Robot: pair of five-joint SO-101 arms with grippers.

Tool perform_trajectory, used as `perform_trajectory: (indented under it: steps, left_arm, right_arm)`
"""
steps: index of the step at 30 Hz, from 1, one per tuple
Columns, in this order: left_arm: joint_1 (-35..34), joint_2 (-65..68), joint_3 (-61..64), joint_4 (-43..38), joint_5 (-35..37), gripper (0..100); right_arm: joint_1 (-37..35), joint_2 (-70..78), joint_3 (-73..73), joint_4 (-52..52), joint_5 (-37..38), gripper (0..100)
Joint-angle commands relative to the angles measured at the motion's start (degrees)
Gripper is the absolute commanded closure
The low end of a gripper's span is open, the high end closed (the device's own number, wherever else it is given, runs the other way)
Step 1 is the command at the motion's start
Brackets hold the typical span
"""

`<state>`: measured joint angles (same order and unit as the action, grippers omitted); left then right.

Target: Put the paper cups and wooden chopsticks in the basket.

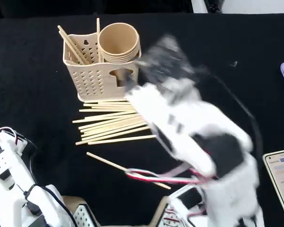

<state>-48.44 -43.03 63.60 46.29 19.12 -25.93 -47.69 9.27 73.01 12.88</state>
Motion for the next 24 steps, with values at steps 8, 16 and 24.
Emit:
perform_trajectory:
  steps: [8, 16, 24]
  left_arm:
    - [11.47, -1.32, -1.54, 0.44, -10.11, 82]
    - [24.48, -1.41, -2.15, 6.77, -21.89, 82]
    - [40.48, -1.41, -4.18, 20.92, -44.04, 82]
  right_arm:
    - [21.98, -26.15, 58.68, -20.22, -5.45, 89.9]
    - [22.77, -46.81, 72.92, -18.46, -10.73, 89.9]
    - [29.63, -59.3, 83.56, -21.54, -10.55, 89.9]
